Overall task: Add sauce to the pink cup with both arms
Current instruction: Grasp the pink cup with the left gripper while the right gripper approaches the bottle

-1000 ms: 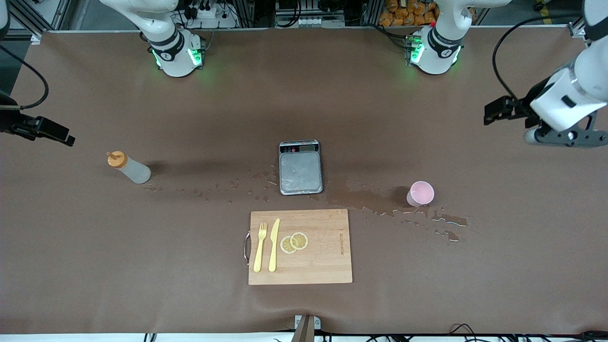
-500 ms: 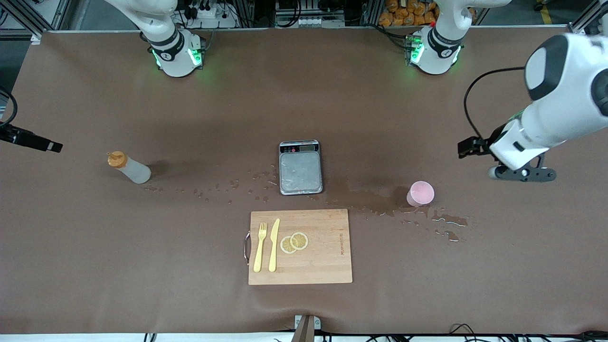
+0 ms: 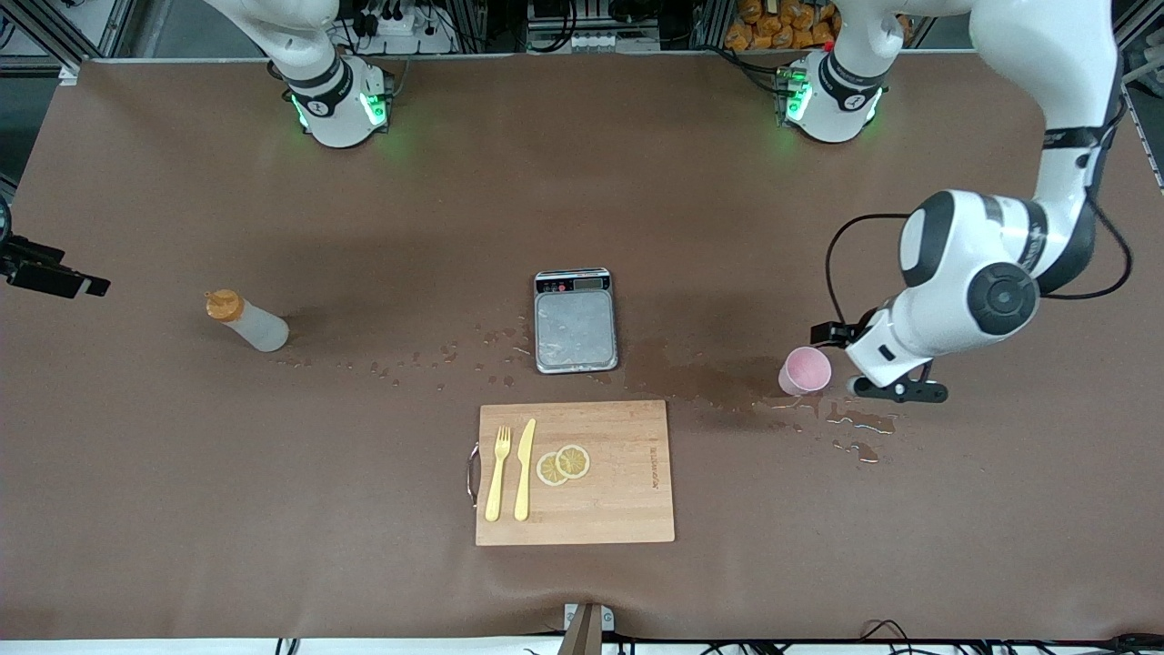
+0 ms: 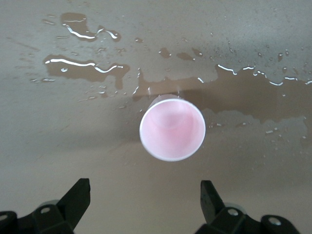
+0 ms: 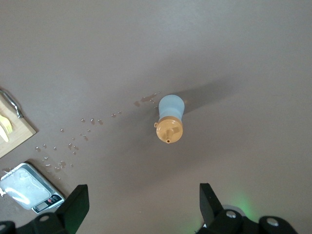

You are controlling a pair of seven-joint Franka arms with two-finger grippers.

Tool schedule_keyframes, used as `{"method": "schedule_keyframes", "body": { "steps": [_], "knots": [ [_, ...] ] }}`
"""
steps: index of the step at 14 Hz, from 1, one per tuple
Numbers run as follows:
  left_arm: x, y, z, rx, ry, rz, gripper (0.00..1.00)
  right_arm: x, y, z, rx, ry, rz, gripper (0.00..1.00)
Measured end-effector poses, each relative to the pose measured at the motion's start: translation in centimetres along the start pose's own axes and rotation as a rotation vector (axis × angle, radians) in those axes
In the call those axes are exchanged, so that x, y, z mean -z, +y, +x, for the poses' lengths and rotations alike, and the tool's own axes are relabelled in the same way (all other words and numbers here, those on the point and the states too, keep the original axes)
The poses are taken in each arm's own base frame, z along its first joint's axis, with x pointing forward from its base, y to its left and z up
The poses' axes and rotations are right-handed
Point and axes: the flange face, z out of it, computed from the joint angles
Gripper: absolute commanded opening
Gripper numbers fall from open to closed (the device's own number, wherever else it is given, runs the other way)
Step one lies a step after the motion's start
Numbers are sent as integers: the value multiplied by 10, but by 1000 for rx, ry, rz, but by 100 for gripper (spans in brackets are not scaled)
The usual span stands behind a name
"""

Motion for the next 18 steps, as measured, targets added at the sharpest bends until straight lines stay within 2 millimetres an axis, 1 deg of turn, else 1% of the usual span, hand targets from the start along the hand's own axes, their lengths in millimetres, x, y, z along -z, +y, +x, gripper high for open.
{"method": "schedule_keyframes", "body": {
  "steps": [5,8,9,11,12,13,14,15,17,18],
  "knots": [
    [-38,-12,11,22,72,-5,100,-19,38,27,-77,-43,17,100],
    [-58,-15,16,29,69,-6,100,-32,46,34,-92,-86,13,100],
    [-63,-16,16,31,62,-5,100,-38,54,37,-104,-105,13,100],
    [-73,-17,17,35,47,-4,100,-48,76,48,-143,-135,33,100],
    [-77,-17,17,37,40,-4,87,-55,85,54,-160,-154,58,100],
    [-81,-17,17,42,37,-4,53,-61,94,59,-179,-176,94,100],
    [-84,-17,18,48,36,-4,16,-69,104,64,-199,-204,134,100],
    [-89,-15,18,58,38,-4,0,-78,115,69,-219,-235,162,100],
    [-99,-11,20,74,40,-5,0,-102,134,79,-260,-303,193,100],
    [-102,-9,20,75,40,-6,0,-113,140,84,-303,-332,210,100]
  ]
}}
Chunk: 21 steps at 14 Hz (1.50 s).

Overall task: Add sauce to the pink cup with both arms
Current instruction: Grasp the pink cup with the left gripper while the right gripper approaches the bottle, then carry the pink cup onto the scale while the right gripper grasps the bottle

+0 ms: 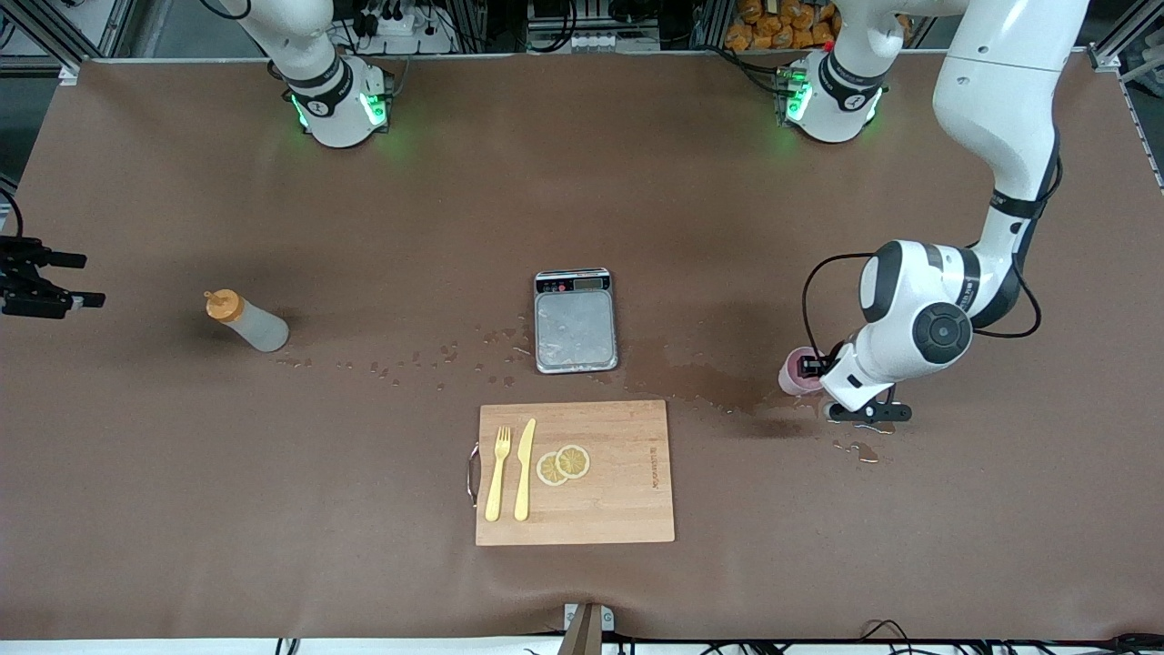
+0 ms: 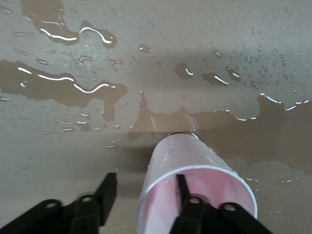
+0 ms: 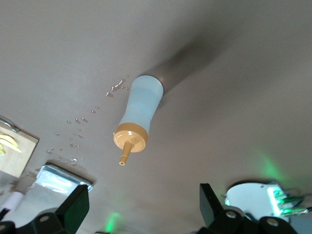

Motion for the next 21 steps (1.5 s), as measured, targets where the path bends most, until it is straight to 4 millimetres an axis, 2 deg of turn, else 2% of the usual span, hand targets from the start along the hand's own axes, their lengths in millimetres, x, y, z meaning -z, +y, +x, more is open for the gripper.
{"method": "schedule_keyframes", "body": {
  "steps": [3,6,9,11,14,17,21],
  "knots": [
    [0,0,1,2,7,-1,0,-13,19,24,-183,-61,59,100],
    [8,1,4,4,23,-4,0,-25,30,36,-305,-118,75,100],
    [27,2,5,18,50,-9,0,-54,53,66,-364,-222,120,100],
    [47,16,0,34,63,-20,0,-76,70,85,-394,-298,151,100],
    [81,70,-21,41,57,-47,0,-96,83,100,-433,-354,168,100],
    [99,151,-51,87,56,-92,0,-119,97,117,-471,-409,188,100],
    [108,259,-98,168,47,-128,0,-160,121,145,-520,-518,278,100]
  ]
}}
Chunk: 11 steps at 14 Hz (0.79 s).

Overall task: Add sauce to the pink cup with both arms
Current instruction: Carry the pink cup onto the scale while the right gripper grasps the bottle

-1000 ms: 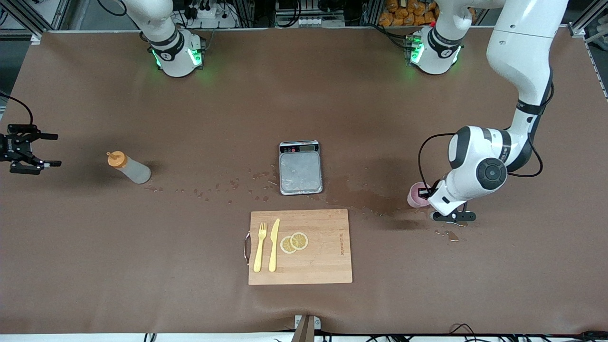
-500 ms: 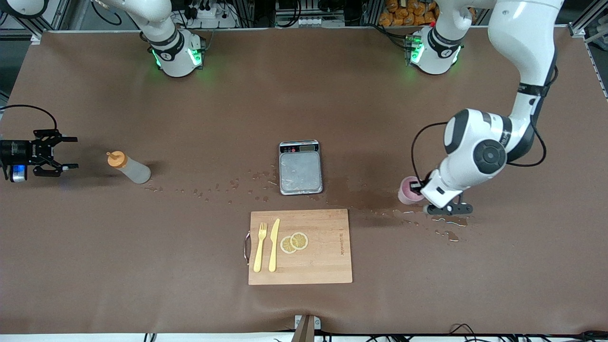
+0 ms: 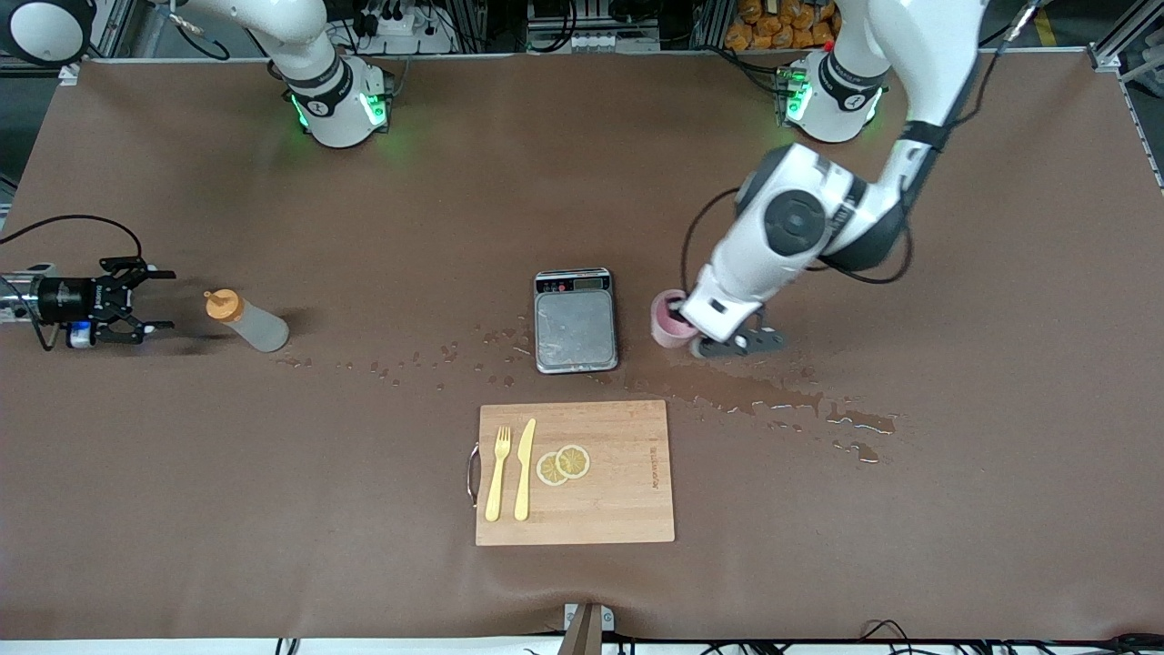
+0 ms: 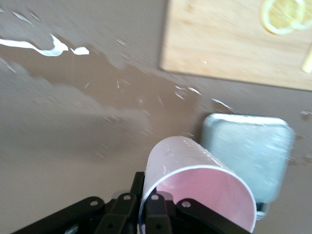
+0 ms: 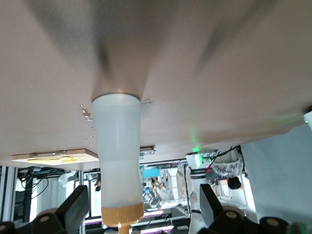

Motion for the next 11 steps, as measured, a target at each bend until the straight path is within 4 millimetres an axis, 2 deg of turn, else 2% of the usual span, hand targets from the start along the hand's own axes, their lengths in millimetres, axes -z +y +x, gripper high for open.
{"method": "schedule_keyframes", "body": {
  "steps": [3,5,7,11],
  "knots": [
    [-13,73,-44,45,-15,-27,0,-6,1,12,-10,-35,16,100],
    [-30,107,-55,64,-28,-41,0,-8,1,14,-9,-41,13,100],
    [-50,121,-51,76,-26,-32,0,-12,0,16,12,-50,9,100],
    [-72,127,-33,78,-16,-25,0,-28,-5,24,54,-78,-11,100]
  ]
}}
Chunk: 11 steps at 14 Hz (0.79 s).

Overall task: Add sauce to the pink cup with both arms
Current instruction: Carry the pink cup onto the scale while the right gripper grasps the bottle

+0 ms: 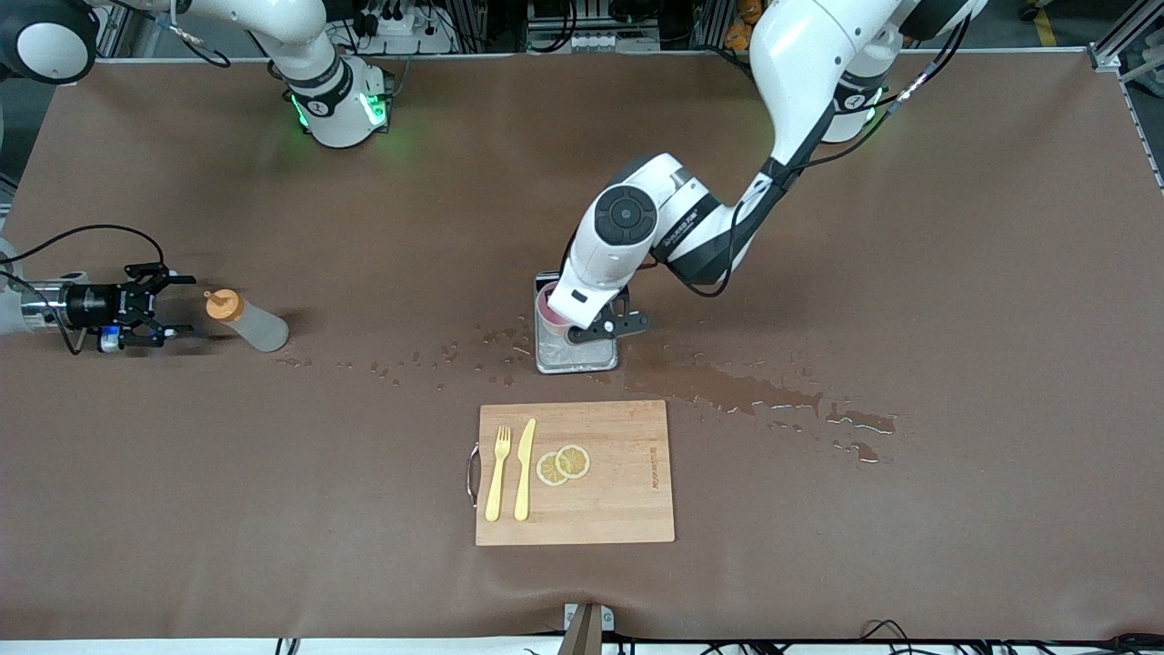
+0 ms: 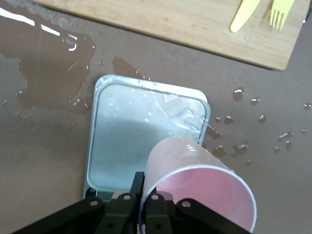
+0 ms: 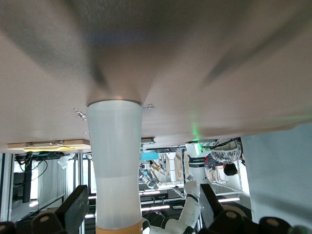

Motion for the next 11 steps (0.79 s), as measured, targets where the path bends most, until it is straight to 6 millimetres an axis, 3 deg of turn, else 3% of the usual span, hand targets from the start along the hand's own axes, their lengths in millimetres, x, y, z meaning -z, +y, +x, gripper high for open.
{"method": "schedule_keyframes", "body": {
  "steps": [5,11],
  "knots": [
    [-19,-1,-4,-22,10,39,0,-37,-19,9,26,-35,-58,100],
    [-38,-7,-1,-33,12,72,0,-52,-20,23,57,-67,-64,100]
  ]
}}
